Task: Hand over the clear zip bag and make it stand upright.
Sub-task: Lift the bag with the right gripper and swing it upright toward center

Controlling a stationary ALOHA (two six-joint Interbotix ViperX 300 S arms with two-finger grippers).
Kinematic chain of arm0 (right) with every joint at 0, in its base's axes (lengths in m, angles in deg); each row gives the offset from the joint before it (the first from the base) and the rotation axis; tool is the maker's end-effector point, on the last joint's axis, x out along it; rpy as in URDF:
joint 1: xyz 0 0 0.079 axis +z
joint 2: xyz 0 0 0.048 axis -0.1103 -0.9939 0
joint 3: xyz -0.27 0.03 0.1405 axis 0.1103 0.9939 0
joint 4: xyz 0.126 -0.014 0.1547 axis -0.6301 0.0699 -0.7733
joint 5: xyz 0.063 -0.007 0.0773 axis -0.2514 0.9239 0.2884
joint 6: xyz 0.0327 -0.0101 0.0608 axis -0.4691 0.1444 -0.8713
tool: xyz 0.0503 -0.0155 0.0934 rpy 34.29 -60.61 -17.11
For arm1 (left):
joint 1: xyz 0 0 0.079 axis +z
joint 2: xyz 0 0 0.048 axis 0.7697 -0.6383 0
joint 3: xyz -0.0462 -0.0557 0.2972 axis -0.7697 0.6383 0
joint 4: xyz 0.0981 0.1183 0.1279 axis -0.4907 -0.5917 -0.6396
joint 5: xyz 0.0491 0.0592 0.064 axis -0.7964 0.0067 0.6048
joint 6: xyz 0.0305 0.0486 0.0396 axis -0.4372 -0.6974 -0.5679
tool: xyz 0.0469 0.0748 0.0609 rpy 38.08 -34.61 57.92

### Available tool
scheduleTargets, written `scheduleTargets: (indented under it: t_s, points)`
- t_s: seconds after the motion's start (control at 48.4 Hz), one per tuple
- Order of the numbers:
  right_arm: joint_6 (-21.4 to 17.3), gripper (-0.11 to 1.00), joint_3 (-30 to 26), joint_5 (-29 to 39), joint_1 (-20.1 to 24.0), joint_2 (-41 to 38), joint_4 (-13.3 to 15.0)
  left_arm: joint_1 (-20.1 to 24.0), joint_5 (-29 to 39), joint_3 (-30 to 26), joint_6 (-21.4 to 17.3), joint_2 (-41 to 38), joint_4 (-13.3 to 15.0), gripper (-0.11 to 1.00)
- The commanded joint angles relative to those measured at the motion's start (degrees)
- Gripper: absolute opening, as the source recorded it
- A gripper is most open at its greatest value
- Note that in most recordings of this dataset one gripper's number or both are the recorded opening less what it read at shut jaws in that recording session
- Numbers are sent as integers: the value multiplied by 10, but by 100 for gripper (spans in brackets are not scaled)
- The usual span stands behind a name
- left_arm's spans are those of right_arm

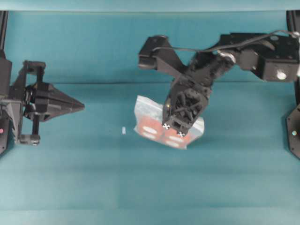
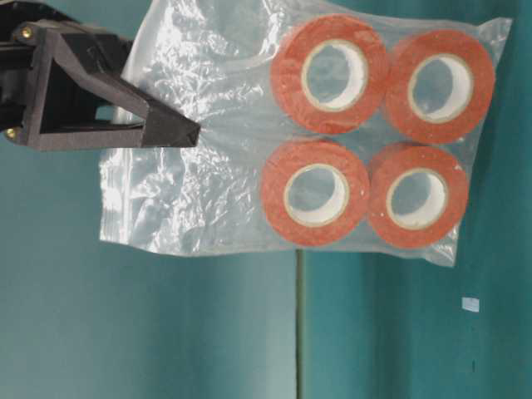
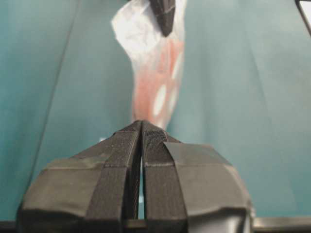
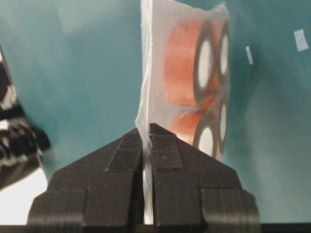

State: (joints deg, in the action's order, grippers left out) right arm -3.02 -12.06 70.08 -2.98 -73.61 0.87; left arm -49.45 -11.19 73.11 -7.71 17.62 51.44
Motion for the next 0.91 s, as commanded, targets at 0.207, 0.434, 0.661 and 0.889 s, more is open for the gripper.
scheduleTargets:
  t_s: [0.207, 0.434, 0.661, 0.889]
  points:
    - [44, 1, -50, 39, -8, -14, 7, 0, -6, -8, 0, 11, -1, -1]
    - [50, 1, -61, 60, -11, -19, 37, 0, -6, -7, 0, 14, -1, -1]
    - [91, 1, -72, 68, -11, -26, 47, 0, -11, -8, 2, 14, -1, -1]
    - [125, 1, -91, 68, -11, -43, 50, 1, -25, -7, 30, 14, -1, -1]
